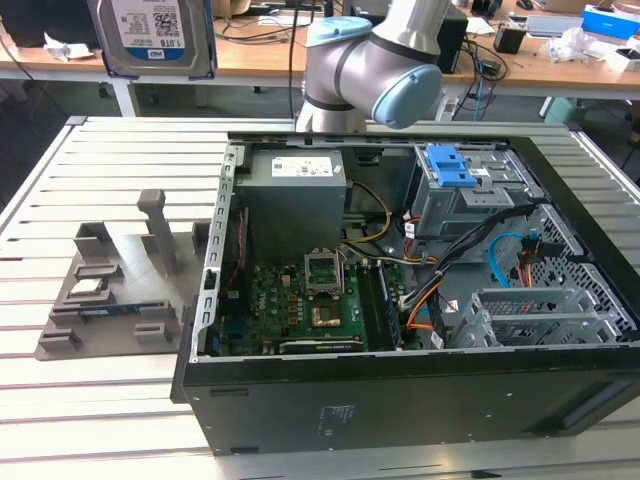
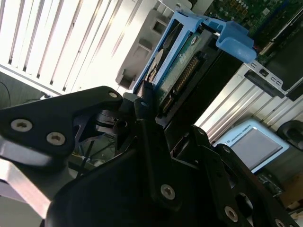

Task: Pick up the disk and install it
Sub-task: 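Pick up the disk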

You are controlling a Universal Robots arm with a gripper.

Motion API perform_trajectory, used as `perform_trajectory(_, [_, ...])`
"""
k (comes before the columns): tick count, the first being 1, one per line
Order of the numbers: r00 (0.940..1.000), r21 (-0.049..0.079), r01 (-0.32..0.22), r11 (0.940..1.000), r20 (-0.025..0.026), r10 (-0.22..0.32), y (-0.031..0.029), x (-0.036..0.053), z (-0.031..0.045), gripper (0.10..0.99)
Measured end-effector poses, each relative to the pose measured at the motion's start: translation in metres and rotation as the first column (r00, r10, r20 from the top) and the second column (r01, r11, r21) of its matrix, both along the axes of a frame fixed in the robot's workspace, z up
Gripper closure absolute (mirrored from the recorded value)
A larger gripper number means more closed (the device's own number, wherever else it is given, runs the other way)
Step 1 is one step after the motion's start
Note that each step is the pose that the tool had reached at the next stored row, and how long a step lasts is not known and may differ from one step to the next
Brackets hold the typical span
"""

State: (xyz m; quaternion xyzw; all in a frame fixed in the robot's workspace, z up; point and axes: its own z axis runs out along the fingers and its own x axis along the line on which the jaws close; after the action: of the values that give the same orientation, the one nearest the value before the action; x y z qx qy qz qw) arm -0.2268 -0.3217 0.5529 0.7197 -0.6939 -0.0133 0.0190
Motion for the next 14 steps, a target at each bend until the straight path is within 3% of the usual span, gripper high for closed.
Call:
perform_trajectory(7, [1.0,0.0,0.0,1.0,0.0,0.0,0.0,0.0258,-0.0001,0.725])
perform_trajectory(14, [1.0,0.0,0.0,1.0,-0.0001,0.0,0.0,0.0432,-0.0001,0.725])
